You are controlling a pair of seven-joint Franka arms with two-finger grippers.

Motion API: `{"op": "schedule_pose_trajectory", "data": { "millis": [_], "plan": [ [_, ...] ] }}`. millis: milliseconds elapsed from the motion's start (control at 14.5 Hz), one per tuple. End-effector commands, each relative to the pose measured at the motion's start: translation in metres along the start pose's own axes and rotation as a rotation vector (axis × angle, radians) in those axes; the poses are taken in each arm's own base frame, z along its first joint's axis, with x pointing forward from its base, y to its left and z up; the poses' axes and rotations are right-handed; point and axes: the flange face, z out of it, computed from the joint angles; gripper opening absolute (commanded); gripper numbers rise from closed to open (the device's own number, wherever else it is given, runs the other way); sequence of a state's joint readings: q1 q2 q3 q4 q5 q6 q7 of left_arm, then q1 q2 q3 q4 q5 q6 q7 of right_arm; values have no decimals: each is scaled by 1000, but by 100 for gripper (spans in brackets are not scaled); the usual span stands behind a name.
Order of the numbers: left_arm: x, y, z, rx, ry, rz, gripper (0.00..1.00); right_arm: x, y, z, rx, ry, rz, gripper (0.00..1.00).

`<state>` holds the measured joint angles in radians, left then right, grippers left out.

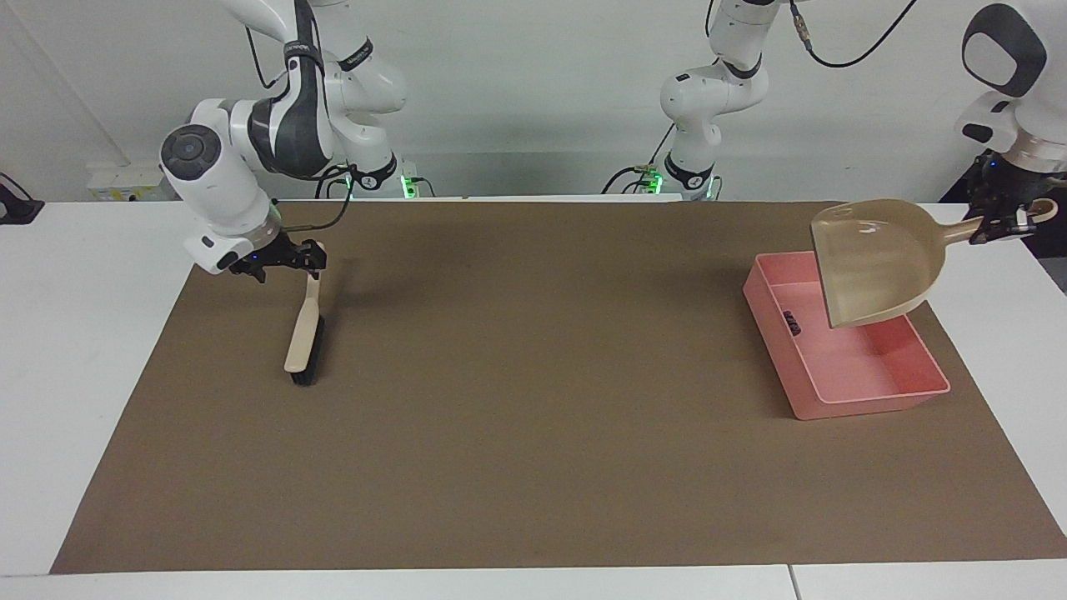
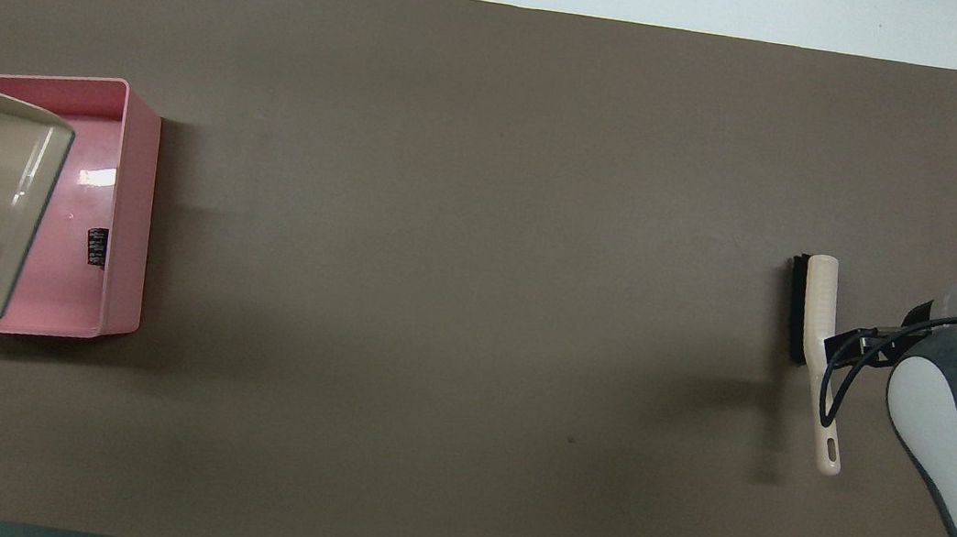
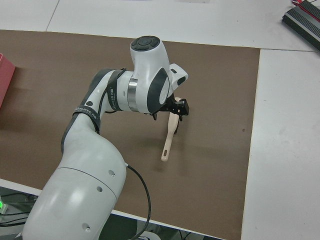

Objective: Clean e-waste and dump in bin
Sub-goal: 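Lower the dustpan back onto the table with the left gripper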

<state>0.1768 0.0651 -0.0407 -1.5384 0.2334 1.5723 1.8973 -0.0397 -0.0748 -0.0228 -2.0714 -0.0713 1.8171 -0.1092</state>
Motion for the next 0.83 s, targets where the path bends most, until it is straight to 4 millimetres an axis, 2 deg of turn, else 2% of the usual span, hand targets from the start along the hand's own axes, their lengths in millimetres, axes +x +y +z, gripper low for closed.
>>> {"op": "schedule_pose_trajectory", "data": {
  "millis": [0, 138, 276, 414, 552, 759],
  "plan": [
    [65, 15, 21, 31, 75, -4, 2, -1, -1, -53, -8, 12, 12, 100],
    [112, 22, 41, 62, 76, -80, 2, -7, -1, -85, -10, 35, 14, 100],
    [173, 15, 60, 93, 79, -72, 2, -19, 1, -117, -16, 82, 22, 100],
    [215, 8, 73, 72, 98, -99, 2, -27, 7, -157, -16, 92, 37, 100],
    [261, -7, 92, 49, 163, -102, 2, -28, 14, -184, -16, 94, 51, 100],
    [316, -22, 116, 37, 183, -163, 2, -7, 20, -165, -4, 27, 57, 100]
  ]
}}
